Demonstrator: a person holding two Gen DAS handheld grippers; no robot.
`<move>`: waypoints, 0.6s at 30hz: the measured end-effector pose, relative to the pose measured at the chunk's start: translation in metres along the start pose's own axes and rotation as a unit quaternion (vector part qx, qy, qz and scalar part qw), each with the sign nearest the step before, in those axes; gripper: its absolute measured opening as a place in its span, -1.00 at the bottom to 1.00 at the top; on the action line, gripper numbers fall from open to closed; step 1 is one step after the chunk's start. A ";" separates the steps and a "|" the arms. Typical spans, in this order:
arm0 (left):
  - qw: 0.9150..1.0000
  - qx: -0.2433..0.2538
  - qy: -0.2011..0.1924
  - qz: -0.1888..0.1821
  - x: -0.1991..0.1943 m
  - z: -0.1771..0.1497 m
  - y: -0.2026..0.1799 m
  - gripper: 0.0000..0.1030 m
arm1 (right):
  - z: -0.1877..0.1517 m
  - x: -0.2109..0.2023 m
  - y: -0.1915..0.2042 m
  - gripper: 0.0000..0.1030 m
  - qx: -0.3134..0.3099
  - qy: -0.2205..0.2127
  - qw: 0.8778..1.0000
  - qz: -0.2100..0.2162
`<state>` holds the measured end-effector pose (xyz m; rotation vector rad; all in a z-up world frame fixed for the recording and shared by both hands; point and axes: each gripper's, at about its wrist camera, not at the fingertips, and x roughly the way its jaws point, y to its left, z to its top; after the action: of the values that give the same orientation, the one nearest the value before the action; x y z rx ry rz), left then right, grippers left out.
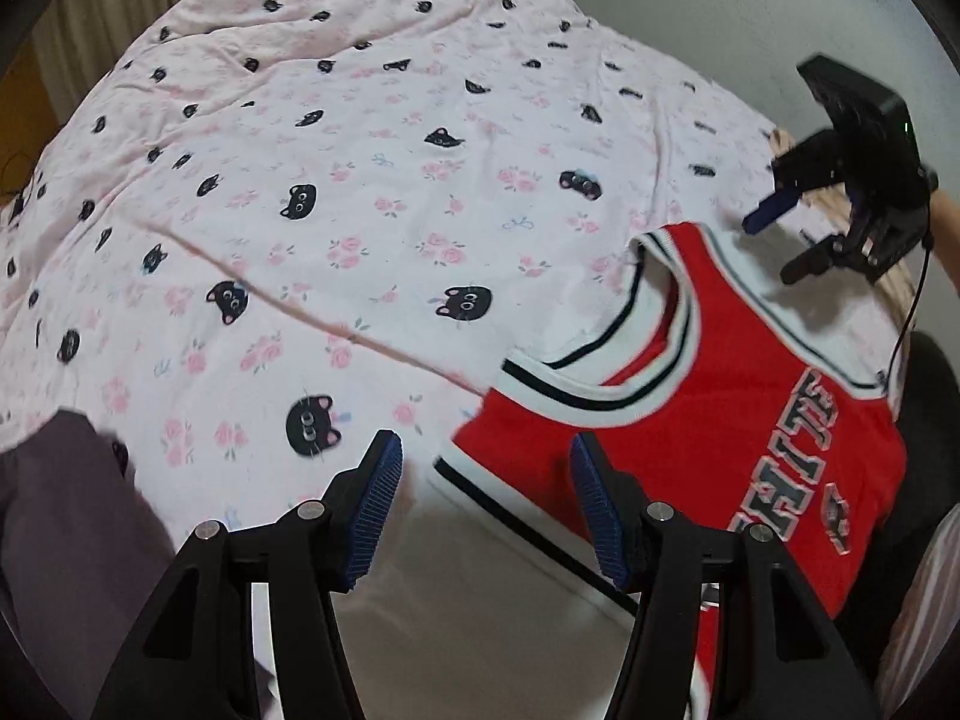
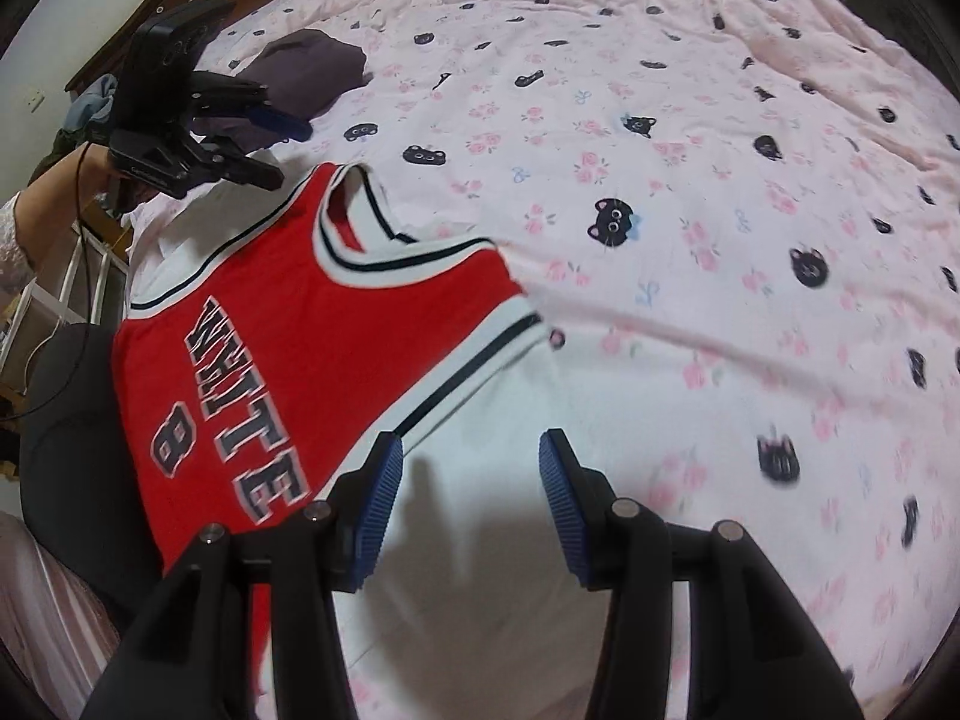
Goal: Fold clothes
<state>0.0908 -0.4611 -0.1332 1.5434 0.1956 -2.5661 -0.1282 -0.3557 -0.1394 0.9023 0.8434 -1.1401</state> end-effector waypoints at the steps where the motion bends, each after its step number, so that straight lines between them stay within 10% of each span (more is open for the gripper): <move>1: 1.000 0.005 0.006 0.000 0.006 0.003 0.002 0.03 | 0.004 0.005 -0.005 -0.05 -0.002 0.004 1.000 0.001; 18: 0.994 0.043 0.064 -0.072 0.040 0.010 0.004 0.03 | 0.039 0.049 -0.024 -0.08 -0.023 0.035 0.998 0.046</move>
<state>0.0642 -0.4695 -0.1638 1.7894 0.2192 -2.6166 -0.1378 -0.4142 -0.1721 0.9390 0.8725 -1.0100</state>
